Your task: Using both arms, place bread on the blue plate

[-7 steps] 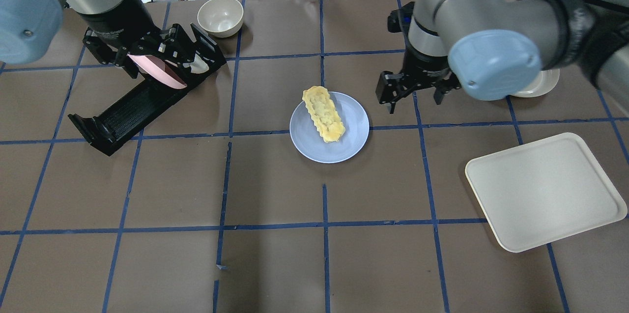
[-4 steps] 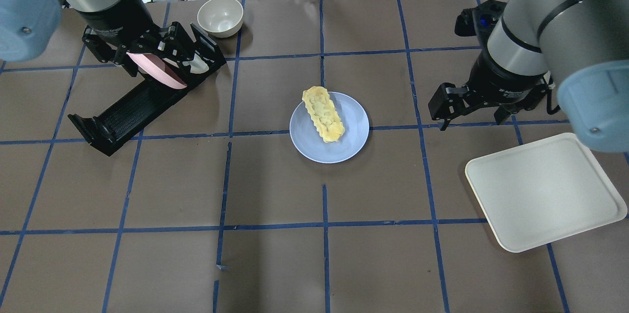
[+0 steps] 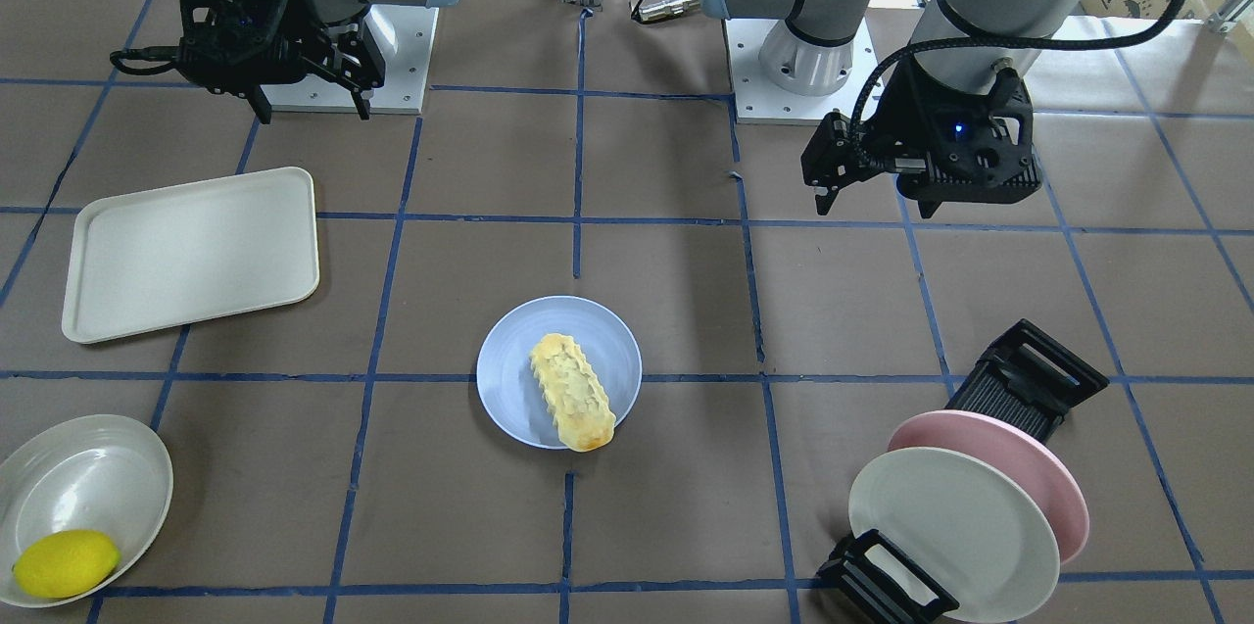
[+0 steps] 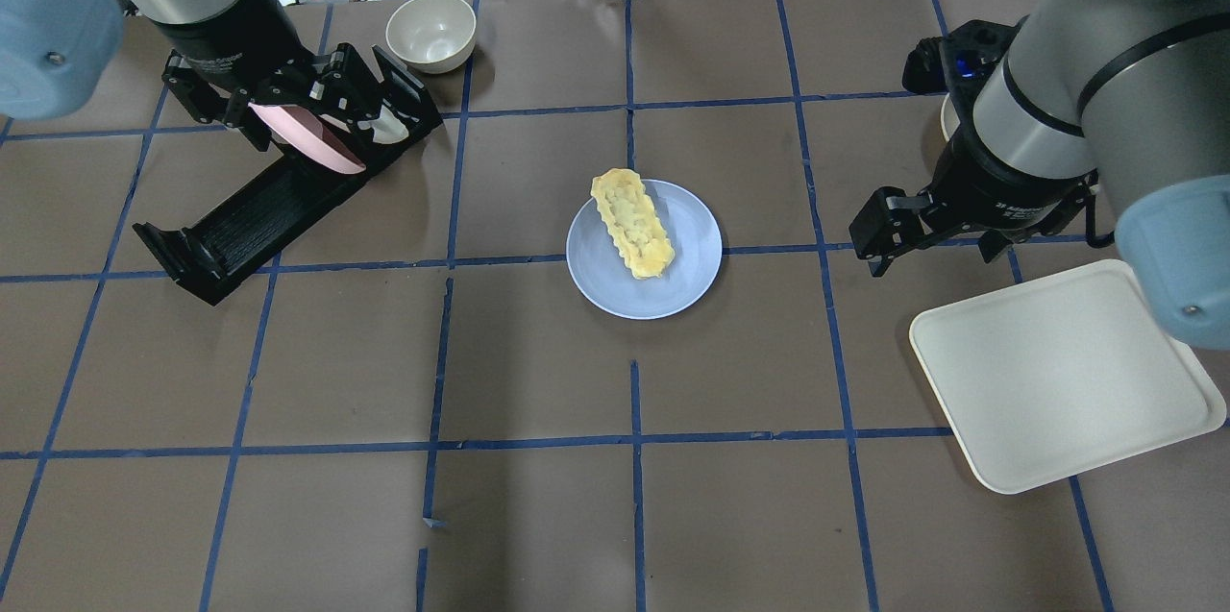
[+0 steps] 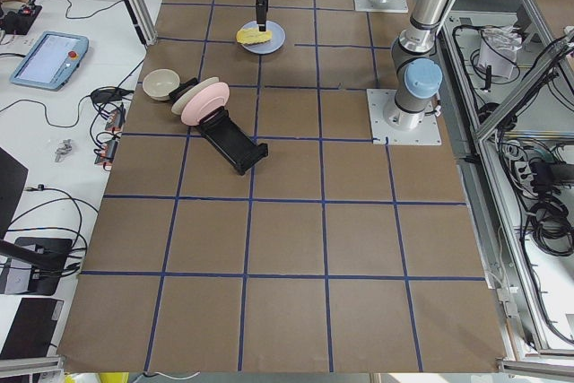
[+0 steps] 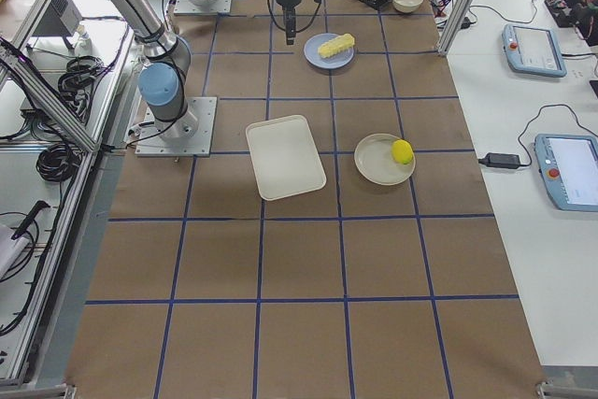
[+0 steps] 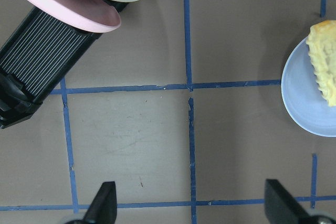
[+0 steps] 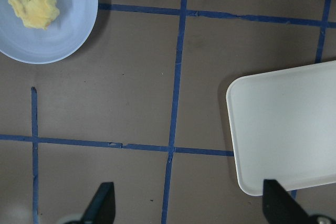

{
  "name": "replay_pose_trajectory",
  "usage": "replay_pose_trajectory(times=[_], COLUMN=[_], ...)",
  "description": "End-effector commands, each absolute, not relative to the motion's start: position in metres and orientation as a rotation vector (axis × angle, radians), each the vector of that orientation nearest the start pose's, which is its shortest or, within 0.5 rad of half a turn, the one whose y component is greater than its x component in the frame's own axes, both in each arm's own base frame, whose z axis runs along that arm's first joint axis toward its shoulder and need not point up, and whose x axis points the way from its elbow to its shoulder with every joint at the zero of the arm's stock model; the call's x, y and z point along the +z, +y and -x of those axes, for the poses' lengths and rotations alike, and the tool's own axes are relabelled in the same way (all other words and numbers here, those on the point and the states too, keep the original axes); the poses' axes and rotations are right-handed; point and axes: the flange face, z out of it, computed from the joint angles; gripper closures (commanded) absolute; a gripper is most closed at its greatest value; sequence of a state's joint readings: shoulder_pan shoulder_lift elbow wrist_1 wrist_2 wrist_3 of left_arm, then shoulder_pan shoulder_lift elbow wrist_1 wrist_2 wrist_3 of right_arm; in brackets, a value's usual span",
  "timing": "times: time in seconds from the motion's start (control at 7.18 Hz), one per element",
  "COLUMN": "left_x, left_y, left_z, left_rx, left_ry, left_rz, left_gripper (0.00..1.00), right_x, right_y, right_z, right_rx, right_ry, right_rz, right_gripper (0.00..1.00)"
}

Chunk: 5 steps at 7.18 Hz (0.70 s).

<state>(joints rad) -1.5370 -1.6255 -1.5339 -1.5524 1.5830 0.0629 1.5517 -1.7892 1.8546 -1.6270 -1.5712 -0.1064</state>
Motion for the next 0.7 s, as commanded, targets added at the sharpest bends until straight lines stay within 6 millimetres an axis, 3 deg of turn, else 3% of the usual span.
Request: replay_pose_trajectory(times=[0.0,0.56], left_x=[0.4793,0.48], left_y=[-0.5199,-0.5201], left_z=[0.1148,0.1147], left_rx=[0.003,0.001], left_ry=[3.131,3.131], left_rz=[-0.046,-0.038], left_gripper=[0.0,0.0], right_x=[0.4475,0.448], right_y=[-0.4,-0.3996], right_z=[-0.1253,-0.1251], right_rx=[0.024,0.024], right_ry=[3.138,3.135], right_rz=[0.137,0.135], right_gripper=[0.0,0.0])
